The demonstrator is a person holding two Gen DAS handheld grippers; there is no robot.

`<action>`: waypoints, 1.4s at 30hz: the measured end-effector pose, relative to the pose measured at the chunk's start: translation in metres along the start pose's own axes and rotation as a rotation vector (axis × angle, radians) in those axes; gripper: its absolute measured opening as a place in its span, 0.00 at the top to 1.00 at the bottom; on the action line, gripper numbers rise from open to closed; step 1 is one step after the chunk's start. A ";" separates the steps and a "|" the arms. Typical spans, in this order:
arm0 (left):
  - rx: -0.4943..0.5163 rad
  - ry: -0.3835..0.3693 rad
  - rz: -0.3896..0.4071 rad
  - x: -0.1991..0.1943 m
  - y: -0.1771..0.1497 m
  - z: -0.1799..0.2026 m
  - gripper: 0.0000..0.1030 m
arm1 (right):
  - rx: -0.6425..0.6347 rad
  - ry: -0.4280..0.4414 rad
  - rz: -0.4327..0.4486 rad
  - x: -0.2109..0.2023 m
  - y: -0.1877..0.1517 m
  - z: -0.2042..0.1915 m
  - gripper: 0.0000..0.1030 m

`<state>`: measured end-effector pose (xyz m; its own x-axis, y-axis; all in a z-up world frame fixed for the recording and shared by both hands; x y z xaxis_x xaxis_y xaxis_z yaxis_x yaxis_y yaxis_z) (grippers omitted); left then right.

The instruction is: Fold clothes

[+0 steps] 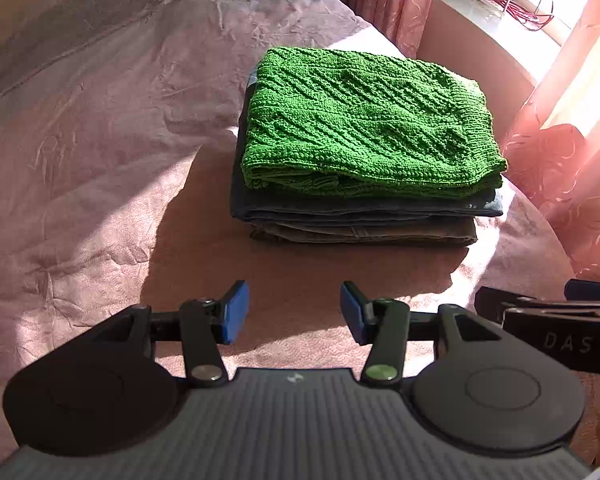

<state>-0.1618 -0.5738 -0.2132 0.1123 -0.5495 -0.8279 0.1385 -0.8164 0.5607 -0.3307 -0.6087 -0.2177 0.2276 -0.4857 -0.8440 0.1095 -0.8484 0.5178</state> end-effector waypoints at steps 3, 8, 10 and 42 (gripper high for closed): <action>-0.004 0.009 -0.004 0.002 -0.001 0.000 0.55 | -0.002 0.005 -0.004 0.003 0.000 0.001 0.01; -0.019 0.010 -0.006 0.005 -0.001 0.002 0.55 | -0.002 0.011 -0.011 0.007 0.001 0.004 0.01; -0.022 0.012 -0.006 0.006 -0.001 0.004 0.55 | -0.001 0.014 -0.014 0.009 0.001 0.006 0.01; -0.032 0.068 -0.017 0.048 0.008 0.016 0.55 | -0.014 0.042 -0.069 0.059 0.018 0.024 0.01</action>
<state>-0.1712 -0.6097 -0.2484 0.1762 -0.5213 -0.8350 0.1718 -0.8190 0.5475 -0.3385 -0.6579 -0.2611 0.2590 -0.4165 -0.8715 0.1402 -0.8765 0.4606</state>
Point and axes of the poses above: each gripper's, at about its wrist camera, not at the fingertips, and x roughly the way its jaws point, z to its right, y to its top, the point moved 5 cm from there along x, roughly the way its jaws point, and after that the axes turned 9 degrees about z, right-handed, at the moved point
